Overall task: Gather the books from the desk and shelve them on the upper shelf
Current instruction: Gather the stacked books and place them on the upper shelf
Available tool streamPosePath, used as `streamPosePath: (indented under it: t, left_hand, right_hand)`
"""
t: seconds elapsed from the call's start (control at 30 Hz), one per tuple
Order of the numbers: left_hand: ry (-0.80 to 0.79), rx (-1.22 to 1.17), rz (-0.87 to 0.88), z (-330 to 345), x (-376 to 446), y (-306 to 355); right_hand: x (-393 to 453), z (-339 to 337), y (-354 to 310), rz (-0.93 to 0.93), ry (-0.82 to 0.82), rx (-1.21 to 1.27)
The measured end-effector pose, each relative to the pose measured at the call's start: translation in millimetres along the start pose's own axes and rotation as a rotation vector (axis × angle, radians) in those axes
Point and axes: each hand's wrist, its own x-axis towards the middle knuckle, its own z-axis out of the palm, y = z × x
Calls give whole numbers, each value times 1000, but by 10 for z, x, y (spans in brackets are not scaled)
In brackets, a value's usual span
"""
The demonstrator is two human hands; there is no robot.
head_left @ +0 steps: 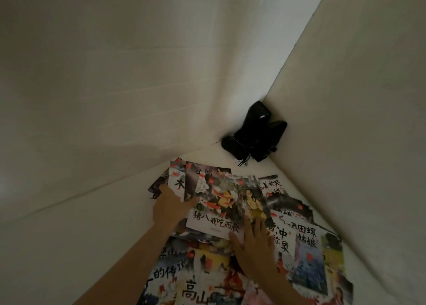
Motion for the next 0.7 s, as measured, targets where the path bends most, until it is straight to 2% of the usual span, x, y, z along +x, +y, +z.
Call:
streamPosePath:
  t: [0.1, 0.2, 0.27, 0.33, 0.4, 0.47, 0.6, 0.7]
  left_hand:
    - [24, -39, 6, 71, 26, -39]
    - [42, -110, 17, 80, 92, -149]
    - [23, -172, 24, 42, 126, -177]
    - [18, -191, 76, -41, 130, -150]
    - [42, -204, 184, -164, 115, -117]
    - [45, -263, 277, -328, 75, -73]
    - [-55, -416, 413, -615, 26, 15]
    - [-136, -447, 446, -654, 36, 18]
  right_hand:
    - [-2, 86, -40, -68, -34, 23]
    - [-68, 144, -243, -200, -23, 18]
    - [-36, 160, -299, -219, 7, 88]
    - [47, 148, -230, -176, 120, 236]
    - [148, 25, -114, -45, 224, 446]
    - [241, -197, -70, 47, 165, 660]
    - [440, -566, -187, -65, 6, 1050]
    - [463, -599, -372, -120, 106, 1096]
